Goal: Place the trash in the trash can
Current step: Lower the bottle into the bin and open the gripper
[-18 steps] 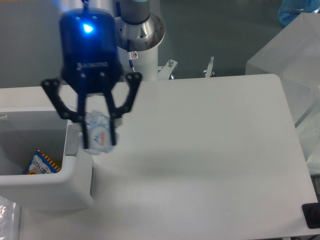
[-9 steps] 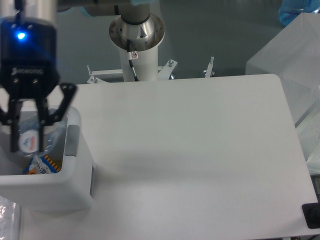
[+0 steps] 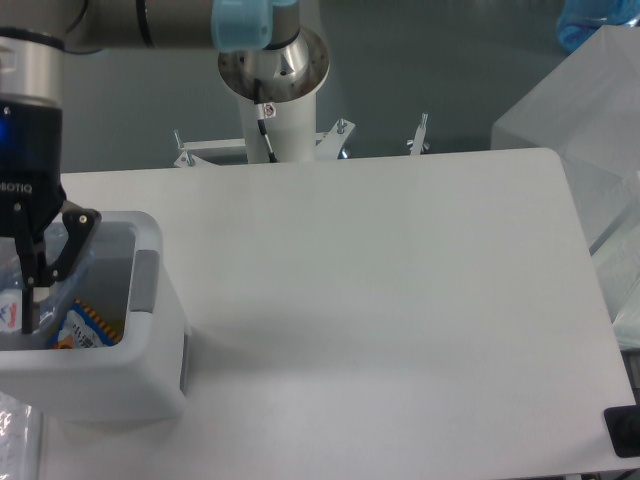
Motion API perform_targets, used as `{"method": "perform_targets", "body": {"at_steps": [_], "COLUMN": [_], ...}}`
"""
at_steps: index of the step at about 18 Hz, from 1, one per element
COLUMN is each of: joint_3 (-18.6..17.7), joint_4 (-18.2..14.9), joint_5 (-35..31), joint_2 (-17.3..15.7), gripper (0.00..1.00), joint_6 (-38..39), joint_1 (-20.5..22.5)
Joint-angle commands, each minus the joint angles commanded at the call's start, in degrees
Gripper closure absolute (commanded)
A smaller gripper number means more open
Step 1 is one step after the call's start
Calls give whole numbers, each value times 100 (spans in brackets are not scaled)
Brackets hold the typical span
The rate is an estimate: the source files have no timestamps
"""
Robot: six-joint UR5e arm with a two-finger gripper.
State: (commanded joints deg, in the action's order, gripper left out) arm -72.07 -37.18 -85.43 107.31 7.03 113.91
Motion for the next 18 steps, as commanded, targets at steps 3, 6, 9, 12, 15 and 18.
{"method": "perform_targets", "body": {"at_steps": [3, 6, 9, 12, 15, 18], "joint_3": [-79, -246, -378, -378, -404, -518], "joint_4": [-9, -9, -9, -9, -9, -9], "joint_5": [0, -9, -17, -35, -35, -44], "joint_2": [-26, -79, -97, -88, -79, -88], "gripper": [63, 63, 61, 51, 51, 51], "joint_6": [0, -44, -62, -62, -62, -88], "joint_1": [0, -9, 0, 0, 0, 0]}}
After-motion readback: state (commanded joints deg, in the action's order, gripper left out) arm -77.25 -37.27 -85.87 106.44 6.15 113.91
